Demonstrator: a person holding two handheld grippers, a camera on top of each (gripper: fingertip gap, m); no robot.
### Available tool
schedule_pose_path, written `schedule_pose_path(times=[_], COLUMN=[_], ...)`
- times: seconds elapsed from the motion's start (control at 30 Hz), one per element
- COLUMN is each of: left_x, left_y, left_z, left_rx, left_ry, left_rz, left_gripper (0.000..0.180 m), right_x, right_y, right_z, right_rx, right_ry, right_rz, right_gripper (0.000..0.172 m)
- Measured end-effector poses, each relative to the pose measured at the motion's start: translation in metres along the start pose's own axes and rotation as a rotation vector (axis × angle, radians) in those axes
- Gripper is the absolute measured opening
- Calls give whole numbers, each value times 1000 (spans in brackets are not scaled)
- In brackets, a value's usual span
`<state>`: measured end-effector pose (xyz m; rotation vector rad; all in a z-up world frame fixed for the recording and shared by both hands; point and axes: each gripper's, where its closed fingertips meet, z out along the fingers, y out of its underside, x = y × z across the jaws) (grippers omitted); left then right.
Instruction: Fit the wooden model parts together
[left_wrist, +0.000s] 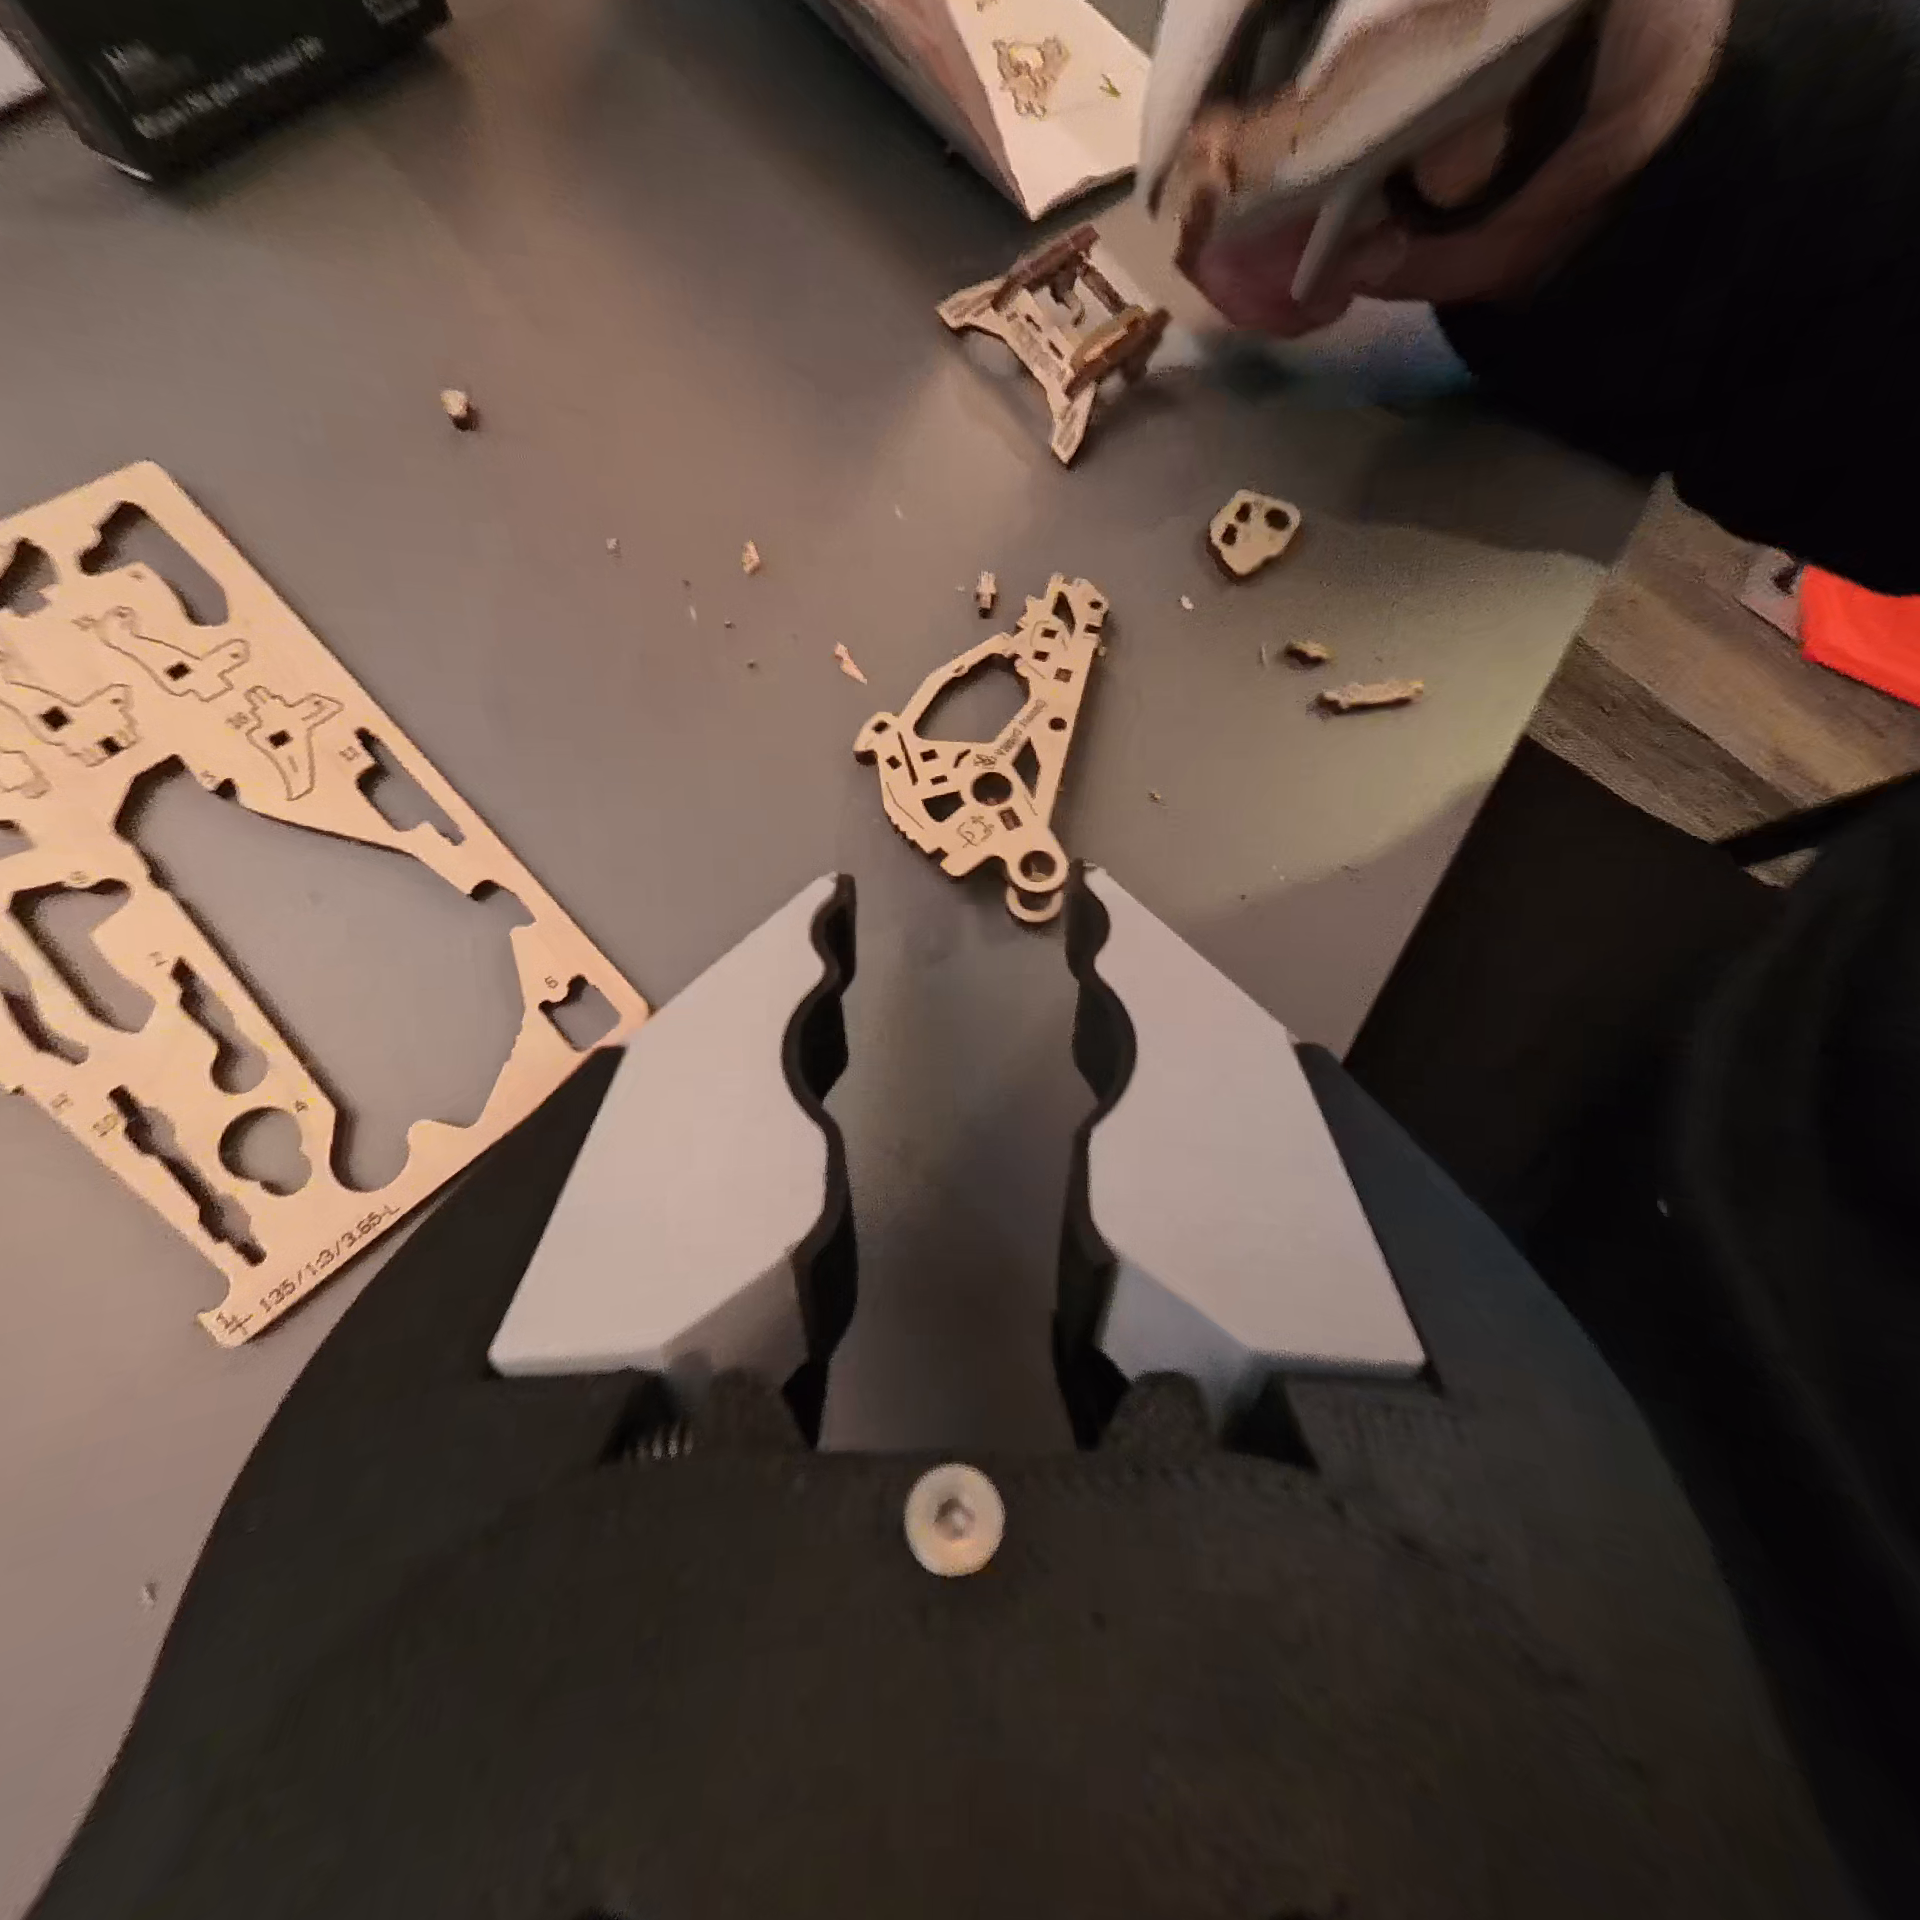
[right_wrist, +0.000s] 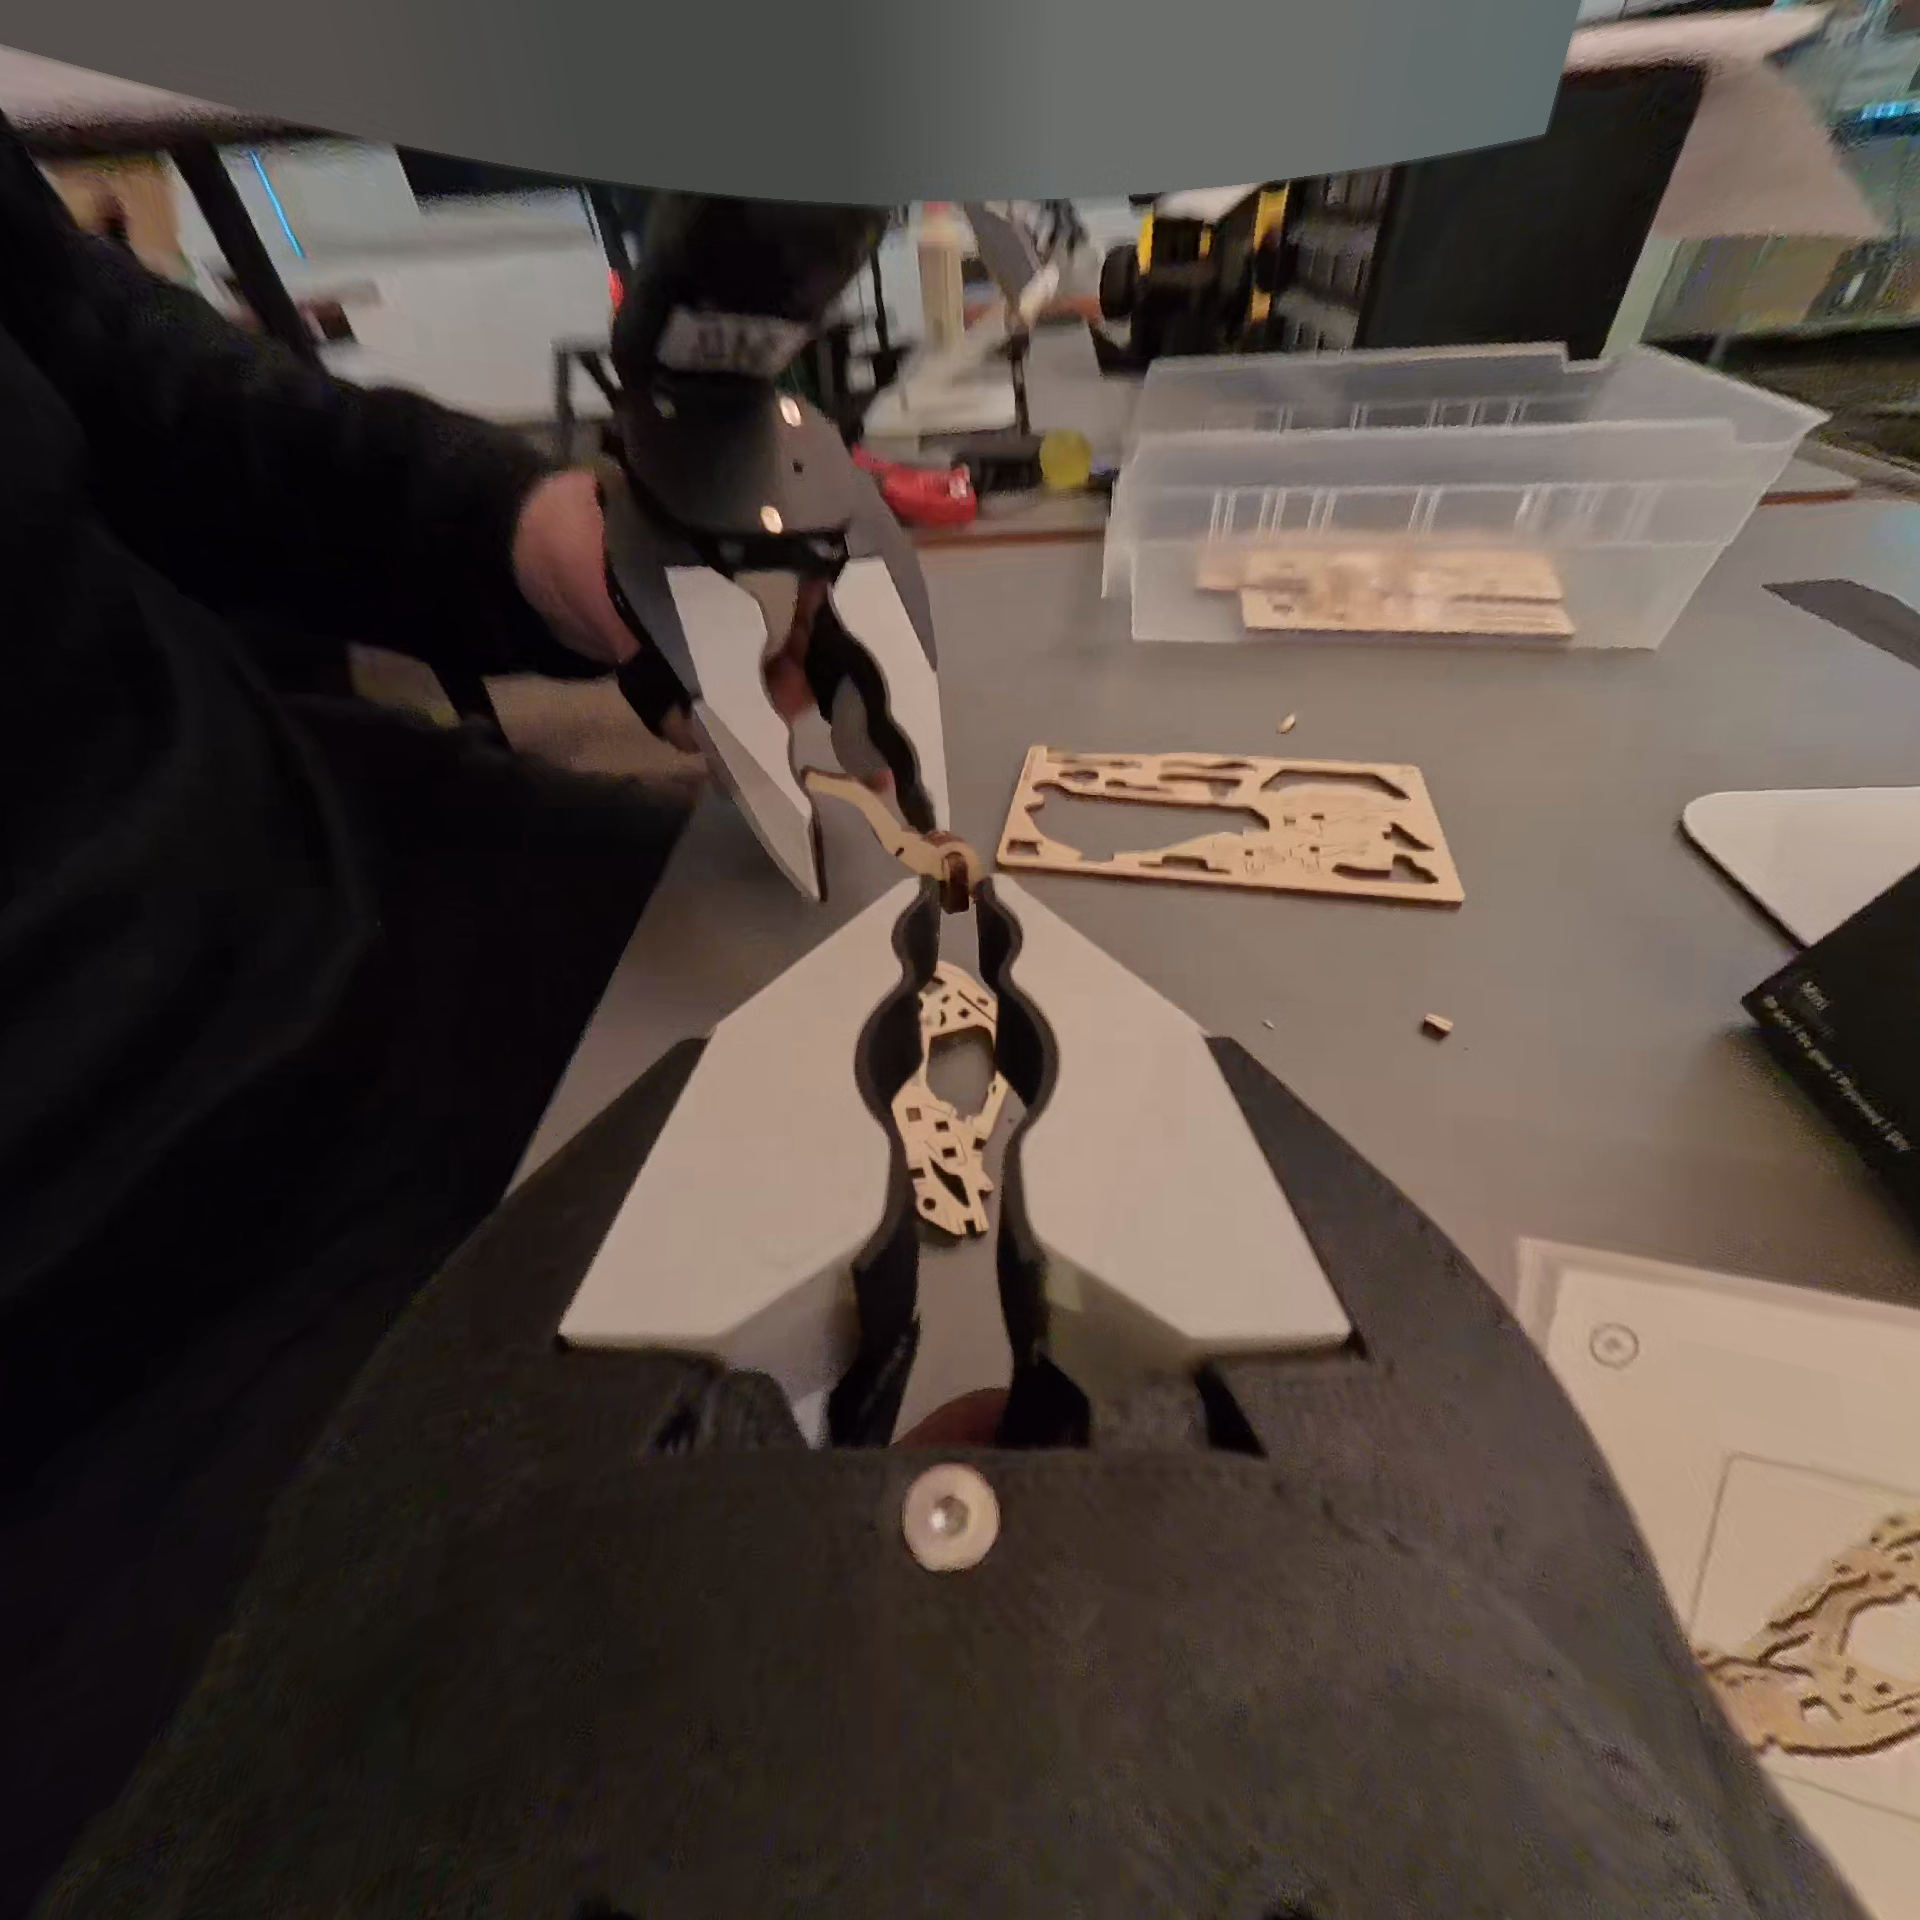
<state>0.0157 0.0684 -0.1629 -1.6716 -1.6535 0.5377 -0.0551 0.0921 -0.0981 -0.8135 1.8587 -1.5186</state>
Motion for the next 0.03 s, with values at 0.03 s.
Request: schedule_pose_path(times=[0.03], left_x=[1], left_y=[0], left_z=[1], left_rx=[11], left_ry=[-14], left_rz=[0], left_gripper=[41], right_x=[-2], right_y=[4], right_z=[6], right_rx=[-57], right_ry=[16], right_rz=[-33], right_gripper=[4])
